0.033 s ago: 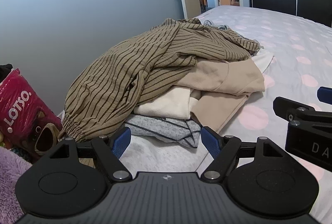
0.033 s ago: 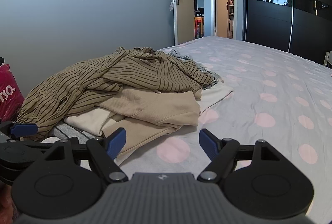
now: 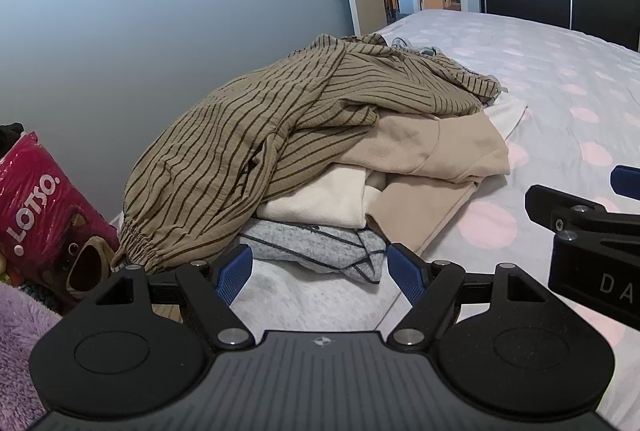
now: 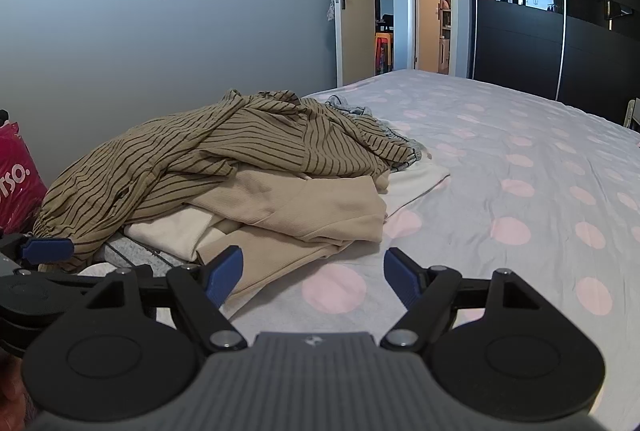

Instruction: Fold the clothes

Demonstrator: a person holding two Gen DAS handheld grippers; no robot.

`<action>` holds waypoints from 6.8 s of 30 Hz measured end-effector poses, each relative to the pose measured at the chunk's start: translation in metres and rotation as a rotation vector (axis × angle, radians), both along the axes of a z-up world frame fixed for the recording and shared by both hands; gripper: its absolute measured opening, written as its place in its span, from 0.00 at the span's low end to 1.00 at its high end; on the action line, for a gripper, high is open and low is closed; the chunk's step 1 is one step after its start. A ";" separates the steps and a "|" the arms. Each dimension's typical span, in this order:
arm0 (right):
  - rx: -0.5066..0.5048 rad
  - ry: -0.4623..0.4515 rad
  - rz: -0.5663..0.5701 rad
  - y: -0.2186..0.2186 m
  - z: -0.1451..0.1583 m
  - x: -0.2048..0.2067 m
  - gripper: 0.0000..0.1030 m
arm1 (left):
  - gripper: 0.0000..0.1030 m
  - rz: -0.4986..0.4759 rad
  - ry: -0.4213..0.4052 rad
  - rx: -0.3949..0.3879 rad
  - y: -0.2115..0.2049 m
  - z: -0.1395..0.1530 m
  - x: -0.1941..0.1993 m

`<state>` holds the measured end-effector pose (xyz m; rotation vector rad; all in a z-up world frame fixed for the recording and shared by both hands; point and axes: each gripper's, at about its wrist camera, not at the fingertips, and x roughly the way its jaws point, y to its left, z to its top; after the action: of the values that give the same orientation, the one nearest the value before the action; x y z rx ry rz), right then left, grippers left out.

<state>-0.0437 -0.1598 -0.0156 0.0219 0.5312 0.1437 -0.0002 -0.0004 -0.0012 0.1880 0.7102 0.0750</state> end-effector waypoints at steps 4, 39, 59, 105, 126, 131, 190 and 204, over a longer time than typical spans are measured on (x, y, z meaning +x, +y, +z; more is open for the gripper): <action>-0.001 0.001 -0.002 0.000 0.000 0.001 0.77 | 0.72 0.004 -0.001 0.004 -0.001 -0.004 -0.001; -0.011 0.007 0.000 0.002 -0.003 -0.001 0.77 | 0.72 0.000 0.041 0.012 -0.001 -0.003 0.001; -0.011 0.008 0.002 0.001 -0.003 -0.001 0.77 | 0.72 -0.007 0.046 0.018 -0.003 -0.004 0.001; -0.244 -0.013 0.370 0.118 -0.015 0.161 0.18 | 0.20 -0.015 0.081 -0.046 0.088 0.002 0.137; -0.264 -0.132 0.137 0.021 0.093 0.045 0.00 | 0.02 -0.315 -0.168 -0.052 0.026 0.117 0.025; -0.276 -0.132 0.124 0.002 0.096 0.003 0.00 | 0.02 -0.470 -0.174 -0.039 -0.010 0.136 -0.012; -0.222 0.320 0.489 0.031 -0.073 -0.034 0.48 | 0.55 -0.669 0.092 0.575 0.063 -0.019 -0.018; -0.304 0.395 0.460 0.043 -0.116 -0.021 0.47 | 0.55 -0.901 0.103 0.862 0.060 -0.075 -0.002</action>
<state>-0.0644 -0.1172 -0.1318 -0.3777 0.9439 0.5131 -0.0020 0.0591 -0.0759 1.3247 0.6032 -0.5041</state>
